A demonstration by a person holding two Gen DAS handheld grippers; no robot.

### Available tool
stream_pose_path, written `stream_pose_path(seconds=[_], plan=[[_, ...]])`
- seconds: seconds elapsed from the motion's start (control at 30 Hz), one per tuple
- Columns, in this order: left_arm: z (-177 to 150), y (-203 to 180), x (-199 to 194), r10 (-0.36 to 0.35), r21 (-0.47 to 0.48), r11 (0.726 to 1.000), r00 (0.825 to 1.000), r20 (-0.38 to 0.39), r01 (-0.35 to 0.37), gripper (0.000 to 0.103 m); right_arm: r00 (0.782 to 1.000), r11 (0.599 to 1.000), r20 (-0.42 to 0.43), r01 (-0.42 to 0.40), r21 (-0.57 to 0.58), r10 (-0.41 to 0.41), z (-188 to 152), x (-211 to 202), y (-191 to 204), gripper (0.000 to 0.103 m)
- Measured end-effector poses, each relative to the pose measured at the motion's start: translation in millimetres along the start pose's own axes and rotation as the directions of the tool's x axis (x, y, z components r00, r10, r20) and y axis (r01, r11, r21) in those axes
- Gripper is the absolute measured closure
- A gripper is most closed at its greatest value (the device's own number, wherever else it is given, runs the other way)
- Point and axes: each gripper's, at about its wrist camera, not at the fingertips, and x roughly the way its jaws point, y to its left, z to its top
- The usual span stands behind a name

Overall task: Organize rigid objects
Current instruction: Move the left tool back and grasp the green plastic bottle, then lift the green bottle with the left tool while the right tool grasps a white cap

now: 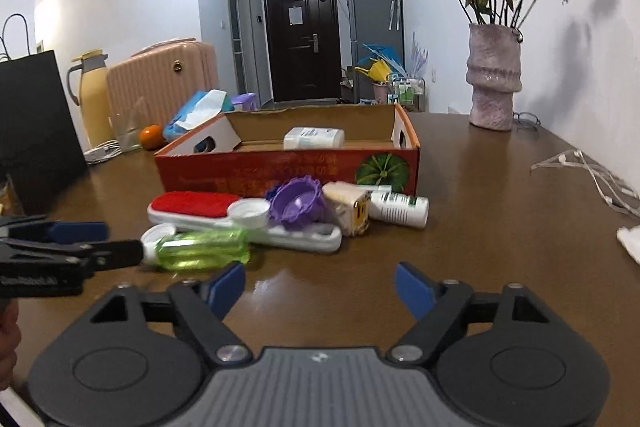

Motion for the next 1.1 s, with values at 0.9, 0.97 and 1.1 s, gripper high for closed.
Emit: stream_pose_path(seconds=[0.9, 0.97, 1.1], plan=[[-28, 43, 8, -0.071, -0.1, 0.994, 0.981, -0.179, 0.054, 0.071, 0.985, 0.984, -0.075, -0.162, -0.069, 0.157, 22, 70, 55, 0.04], [-35, 69, -6, -0.009, -0.167, 0.986, 0.985, -0.174, -0.02, 0.071, 0.973, 0.972, -0.1, -0.218, -0.092, 0.208, 21, 81, 78, 0.04], [-45, 109, -35, 0.134, -0.258, 0.95, 0.977, -0.168, -0.174, 0.072, 0.957, 0.952, -0.153, -0.268, -0.146, 0.246, 20, 103, 122, 0.04]])
